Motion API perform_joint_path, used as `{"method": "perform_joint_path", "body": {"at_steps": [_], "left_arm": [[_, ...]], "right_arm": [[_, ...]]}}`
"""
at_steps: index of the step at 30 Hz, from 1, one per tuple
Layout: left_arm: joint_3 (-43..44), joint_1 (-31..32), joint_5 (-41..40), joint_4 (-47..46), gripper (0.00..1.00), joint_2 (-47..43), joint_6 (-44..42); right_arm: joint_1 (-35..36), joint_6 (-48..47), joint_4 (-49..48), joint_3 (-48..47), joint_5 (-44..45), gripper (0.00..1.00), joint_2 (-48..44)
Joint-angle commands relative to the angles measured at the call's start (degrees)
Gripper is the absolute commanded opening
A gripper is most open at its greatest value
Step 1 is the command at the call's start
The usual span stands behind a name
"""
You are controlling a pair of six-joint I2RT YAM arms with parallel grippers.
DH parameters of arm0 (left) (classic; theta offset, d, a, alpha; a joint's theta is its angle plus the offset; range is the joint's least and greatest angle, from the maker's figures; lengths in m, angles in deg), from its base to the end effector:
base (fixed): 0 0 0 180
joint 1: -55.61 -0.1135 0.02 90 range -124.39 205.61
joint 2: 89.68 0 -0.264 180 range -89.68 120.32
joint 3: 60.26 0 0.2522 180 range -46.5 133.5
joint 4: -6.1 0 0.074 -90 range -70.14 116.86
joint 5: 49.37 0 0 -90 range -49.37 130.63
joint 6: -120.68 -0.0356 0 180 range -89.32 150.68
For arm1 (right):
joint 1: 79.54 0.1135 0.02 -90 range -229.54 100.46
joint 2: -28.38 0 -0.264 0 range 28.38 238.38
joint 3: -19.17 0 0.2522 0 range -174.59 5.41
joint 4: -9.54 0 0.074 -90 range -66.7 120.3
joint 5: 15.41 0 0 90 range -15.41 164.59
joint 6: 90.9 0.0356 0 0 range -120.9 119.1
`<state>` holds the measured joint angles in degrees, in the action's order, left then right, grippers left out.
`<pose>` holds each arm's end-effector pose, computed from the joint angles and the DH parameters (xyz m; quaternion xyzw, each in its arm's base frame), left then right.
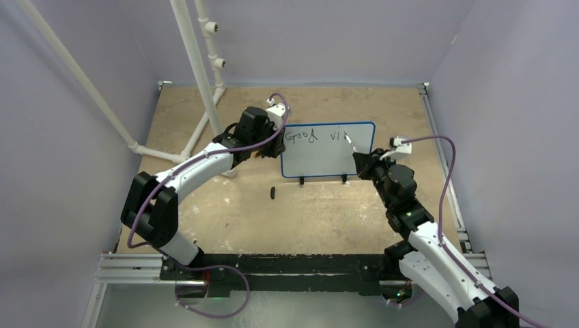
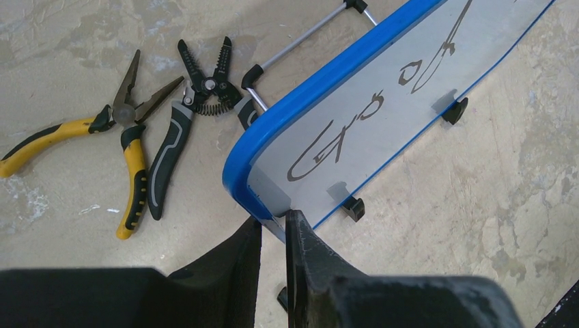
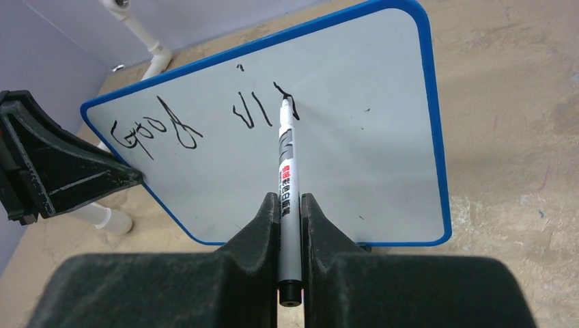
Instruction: Write a sentence on the whiteboard
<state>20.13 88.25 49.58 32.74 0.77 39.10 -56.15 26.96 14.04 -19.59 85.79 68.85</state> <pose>0.2984 -0.1977 0.2682 0.2211 0.8639 -0.2221 0.3943 0.1675 0.0649 0.2655 0.0940 0.7377 0.2219 0.6306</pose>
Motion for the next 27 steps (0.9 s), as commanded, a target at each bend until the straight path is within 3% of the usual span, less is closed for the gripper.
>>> {"method": "perform_joint_path", "body": {"at_steps": [1, 14, 27], "left_arm": [[-0.6, 0.0, 0.3, -2.0, 0.16, 0.3, 0.5], [-0.5, -0.1, 0.5, -2.0, 0.15, 0.3, 0.5], [-0.5, 0.0, 0.5, -2.0, 0.15, 0.2, 0.5]], "right_arm": [[0.1, -0.4, -0.3, -0.9, 3.4, 0.0, -0.8], [0.1, 1.3, 4.5, -0.2, 5.3, 0.0, -2.9], [0.1, 0.8, 2.2, 1.3, 0.4, 0.0, -1.8]]}}
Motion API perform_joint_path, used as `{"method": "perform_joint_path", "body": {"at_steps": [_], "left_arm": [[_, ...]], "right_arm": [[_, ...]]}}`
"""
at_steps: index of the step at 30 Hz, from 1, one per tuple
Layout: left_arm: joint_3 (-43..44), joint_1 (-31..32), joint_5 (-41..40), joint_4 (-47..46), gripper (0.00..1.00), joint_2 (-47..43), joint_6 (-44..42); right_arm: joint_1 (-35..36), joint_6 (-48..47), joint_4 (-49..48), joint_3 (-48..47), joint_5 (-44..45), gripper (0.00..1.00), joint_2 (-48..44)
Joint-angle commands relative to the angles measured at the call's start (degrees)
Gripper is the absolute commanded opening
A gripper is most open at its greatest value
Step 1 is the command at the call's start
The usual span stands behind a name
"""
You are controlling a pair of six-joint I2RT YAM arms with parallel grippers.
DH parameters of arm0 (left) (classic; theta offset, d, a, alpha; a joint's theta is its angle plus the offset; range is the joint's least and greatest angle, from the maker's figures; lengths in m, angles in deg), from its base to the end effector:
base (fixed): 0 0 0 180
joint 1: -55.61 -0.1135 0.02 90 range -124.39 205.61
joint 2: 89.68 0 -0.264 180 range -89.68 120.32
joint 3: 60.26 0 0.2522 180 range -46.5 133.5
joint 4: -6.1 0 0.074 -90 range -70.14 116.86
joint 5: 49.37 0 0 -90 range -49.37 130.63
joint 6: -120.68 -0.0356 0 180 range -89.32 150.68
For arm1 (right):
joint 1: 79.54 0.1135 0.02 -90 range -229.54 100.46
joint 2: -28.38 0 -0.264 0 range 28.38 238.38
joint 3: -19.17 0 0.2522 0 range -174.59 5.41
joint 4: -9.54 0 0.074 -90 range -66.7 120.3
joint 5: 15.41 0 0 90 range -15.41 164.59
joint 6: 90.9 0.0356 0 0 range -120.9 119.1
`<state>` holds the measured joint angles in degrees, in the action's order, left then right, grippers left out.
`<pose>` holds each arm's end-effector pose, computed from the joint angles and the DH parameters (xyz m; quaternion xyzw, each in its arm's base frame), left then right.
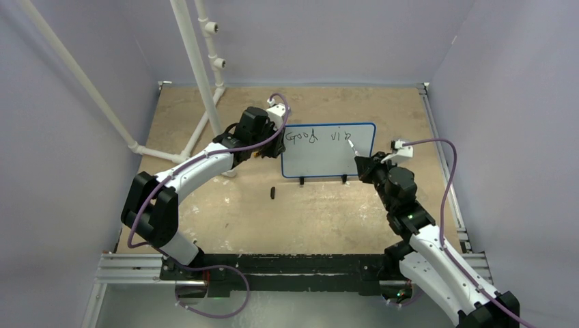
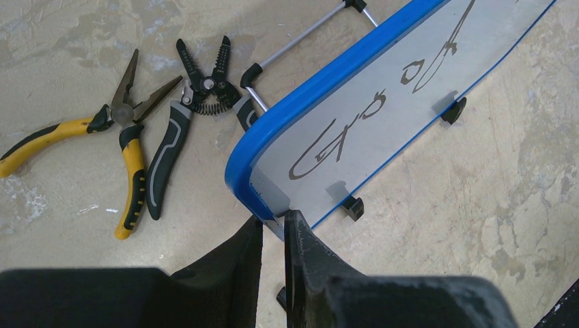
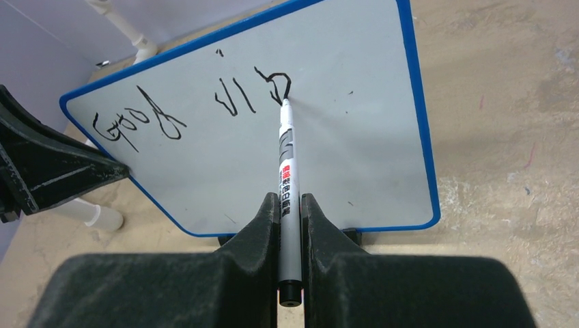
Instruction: Write a sentence on the whiteboard
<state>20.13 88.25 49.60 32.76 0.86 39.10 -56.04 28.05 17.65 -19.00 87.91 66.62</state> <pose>0.2986 -0.1978 0.2676 0.2212 0.8643 -0.2220 0.3934 0.1614 0.0612 0.2611 0.1116 0.7462 0.2088 0.6222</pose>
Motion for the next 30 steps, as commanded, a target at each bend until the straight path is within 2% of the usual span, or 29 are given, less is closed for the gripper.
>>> {"method": "perform_joint_path", "body": {"at_steps": [1, 8, 17, 30], "left_arm": [[-0.5, 0.0, 0.4, -2.0, 0.15, 0.0, 0.5], [-0.5, -0.1, 0.4, -2.0, 0.15, 0.0, 0.4], [-0.5, 0.0, 0.4, -1.9, 0.15, 0.1, 0.4], [-0.5, 0.0, 0.4, -2.0, 0.15, 0.0, 0.4]], "right_arm": [[-0.1, -0.3, -1.6, 0.7, -1.9, 0.0, 0.4], [0.0, -0.6, -2.3, 0.8, -2.7, 0.0, 0.0], [0.0, -0.6, -1.2, 1.1, -0.1, 0.0, -5.3], [0.0, -0.3, -2.5, 0.6, 3.0, 0.0, -1.9]]}}
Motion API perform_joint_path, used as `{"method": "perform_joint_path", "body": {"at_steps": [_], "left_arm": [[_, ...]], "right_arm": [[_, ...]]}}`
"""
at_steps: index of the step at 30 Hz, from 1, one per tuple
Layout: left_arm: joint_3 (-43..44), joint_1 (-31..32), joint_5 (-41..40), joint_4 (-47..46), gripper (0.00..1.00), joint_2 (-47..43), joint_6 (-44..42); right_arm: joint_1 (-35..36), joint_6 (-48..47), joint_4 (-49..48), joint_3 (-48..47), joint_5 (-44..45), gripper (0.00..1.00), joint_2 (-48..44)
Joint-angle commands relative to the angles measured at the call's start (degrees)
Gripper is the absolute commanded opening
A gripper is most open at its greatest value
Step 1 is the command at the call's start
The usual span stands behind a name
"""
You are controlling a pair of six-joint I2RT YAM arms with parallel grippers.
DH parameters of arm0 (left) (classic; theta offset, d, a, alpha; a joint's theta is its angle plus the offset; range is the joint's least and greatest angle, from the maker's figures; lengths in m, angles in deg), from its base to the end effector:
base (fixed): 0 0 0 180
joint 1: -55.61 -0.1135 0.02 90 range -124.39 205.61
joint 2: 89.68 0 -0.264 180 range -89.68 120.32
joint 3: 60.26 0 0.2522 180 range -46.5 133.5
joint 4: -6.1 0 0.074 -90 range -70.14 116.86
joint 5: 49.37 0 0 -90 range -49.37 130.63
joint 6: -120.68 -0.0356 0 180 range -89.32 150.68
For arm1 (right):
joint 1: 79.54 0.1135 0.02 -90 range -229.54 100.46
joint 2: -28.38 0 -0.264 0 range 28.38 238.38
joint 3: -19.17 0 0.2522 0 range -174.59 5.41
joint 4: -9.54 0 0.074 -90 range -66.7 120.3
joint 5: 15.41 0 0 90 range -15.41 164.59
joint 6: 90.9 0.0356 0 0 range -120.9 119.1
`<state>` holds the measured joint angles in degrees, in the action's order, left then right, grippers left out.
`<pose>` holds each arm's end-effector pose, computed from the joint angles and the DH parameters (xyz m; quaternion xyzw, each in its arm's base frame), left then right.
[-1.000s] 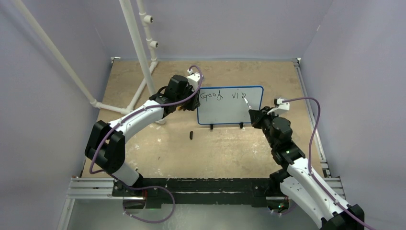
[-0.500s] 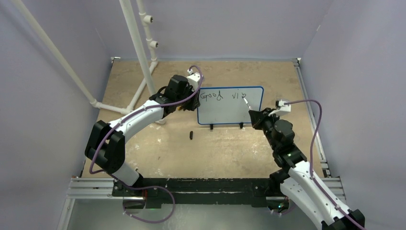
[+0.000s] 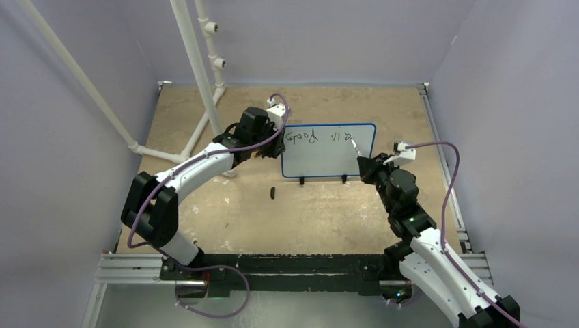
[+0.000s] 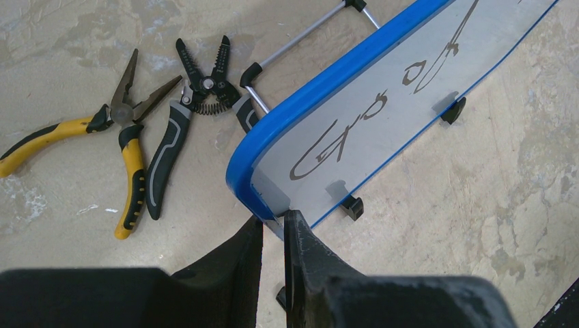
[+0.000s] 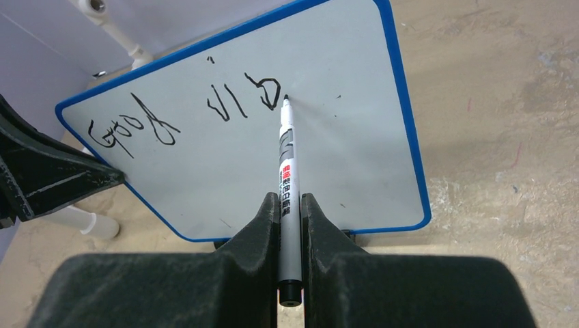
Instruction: Write a sentence on the whiteboard
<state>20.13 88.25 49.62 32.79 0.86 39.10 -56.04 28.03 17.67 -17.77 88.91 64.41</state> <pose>0.2986 -0.1978 0.2676 0.2213 0.8644 -0.2221 0.3932 0.1560 0.0582 0.2592 0.1176 0.7396 0.2059 0.6299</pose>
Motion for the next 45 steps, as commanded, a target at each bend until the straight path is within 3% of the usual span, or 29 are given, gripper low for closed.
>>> {"method": "perform_joint_path", "body": {"at_steps": [1, 10, 21, 45], "left_arm": [[-0.6, 0.0, 0.4, -2.0, 0.15, 0.0, 0.4], [-0.5, -0.1, 0.4, -2.0, 0.15, 0.0, 0.4], [-0.5, -0.1, 0.5, -2.0, 0.15, 0.0, 0.4], [-0.5, 0.0, 0.7, -2.0, 0.15, -0.1, 0.4]], "right_arm": [[0.0, -0.2, -2.6, -0.7, 2.2, 0.0, 0.5], [0.0, 0.8, 0.3, -0.9, 4.4, 0.0, -0.8], [0.0, -2.7, -3.7, -2.6, 4.0, 0.0, 0.3], [0.0, -1.4, -2.9, -0.6, -0.2, 0.0, 0.9]]}}
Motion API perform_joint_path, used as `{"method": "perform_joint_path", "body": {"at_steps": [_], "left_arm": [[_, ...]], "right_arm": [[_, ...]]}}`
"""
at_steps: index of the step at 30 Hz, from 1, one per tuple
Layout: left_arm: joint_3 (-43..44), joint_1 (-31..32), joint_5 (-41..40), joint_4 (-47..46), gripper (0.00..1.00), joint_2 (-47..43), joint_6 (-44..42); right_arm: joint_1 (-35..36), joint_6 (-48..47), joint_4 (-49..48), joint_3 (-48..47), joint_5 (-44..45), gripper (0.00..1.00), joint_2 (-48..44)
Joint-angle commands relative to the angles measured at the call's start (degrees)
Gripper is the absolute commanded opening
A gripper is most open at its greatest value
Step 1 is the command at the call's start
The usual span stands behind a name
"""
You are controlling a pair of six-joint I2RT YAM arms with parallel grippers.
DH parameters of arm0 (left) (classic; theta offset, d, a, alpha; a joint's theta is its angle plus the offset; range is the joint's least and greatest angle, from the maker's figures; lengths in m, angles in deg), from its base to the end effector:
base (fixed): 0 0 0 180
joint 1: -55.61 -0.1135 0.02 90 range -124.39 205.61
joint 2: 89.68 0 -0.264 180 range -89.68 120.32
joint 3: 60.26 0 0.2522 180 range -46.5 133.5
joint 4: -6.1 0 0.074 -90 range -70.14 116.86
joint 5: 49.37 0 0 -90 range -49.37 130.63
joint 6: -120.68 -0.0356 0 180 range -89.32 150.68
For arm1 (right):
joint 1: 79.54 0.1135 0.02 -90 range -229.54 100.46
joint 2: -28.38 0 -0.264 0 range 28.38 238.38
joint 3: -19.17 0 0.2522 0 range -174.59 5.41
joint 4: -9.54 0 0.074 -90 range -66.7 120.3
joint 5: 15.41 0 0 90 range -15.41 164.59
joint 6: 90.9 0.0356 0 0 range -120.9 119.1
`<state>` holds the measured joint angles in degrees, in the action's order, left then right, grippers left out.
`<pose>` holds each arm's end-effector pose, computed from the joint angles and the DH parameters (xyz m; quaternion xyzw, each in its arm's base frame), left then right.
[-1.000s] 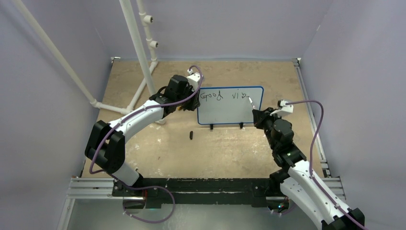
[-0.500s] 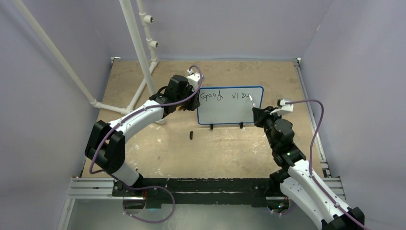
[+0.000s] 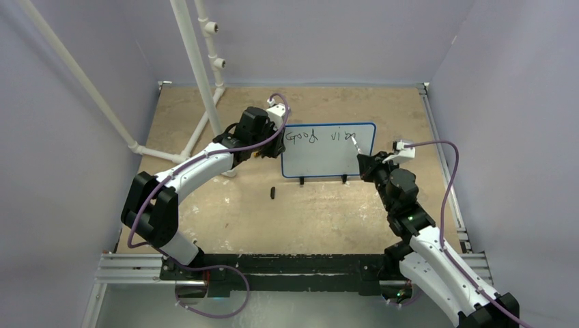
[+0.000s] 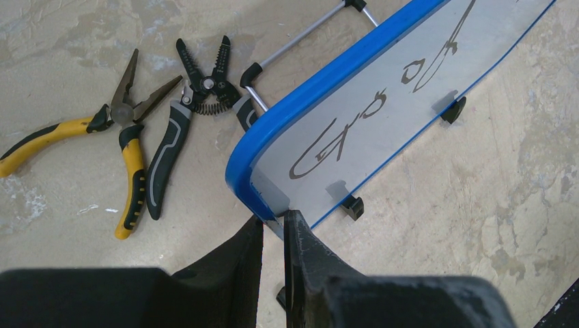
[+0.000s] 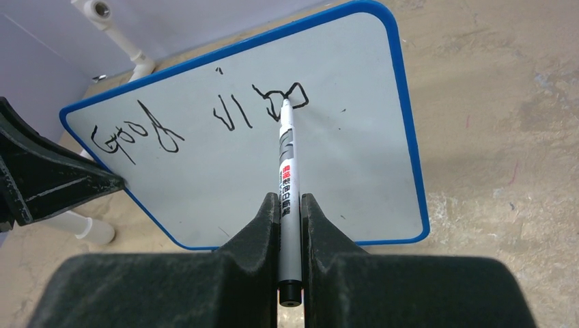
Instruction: Write a sentence on the whiteboard
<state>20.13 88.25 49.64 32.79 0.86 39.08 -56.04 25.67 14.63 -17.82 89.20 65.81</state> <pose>0.2985 -0.1978 0.2676 0.2216 0.8643 -0.2221 0.3931 0.1599 0.0597 0.2616 0.1051 0.7318 0.1968 0.6439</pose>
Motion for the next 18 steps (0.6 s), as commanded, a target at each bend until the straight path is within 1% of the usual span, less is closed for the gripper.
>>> {"method": "perform_joint_path", "body": {"at_steps": [1, 18], "left_arm": [[-0.5, 0.0, 0.7, -2.0, 0.15, -0.1, 0.4], [-0.7, -0.1, 0.9, -2.0, 0.15, -0.3, 0.5]], "right_arm": [[-0.1, 1.5, 0.5, -0.4, -0.6, 0.0, -0.4], [0.0, 4.2, 4.4, 0.1, 2.0, 0.0, -0.7]]}}
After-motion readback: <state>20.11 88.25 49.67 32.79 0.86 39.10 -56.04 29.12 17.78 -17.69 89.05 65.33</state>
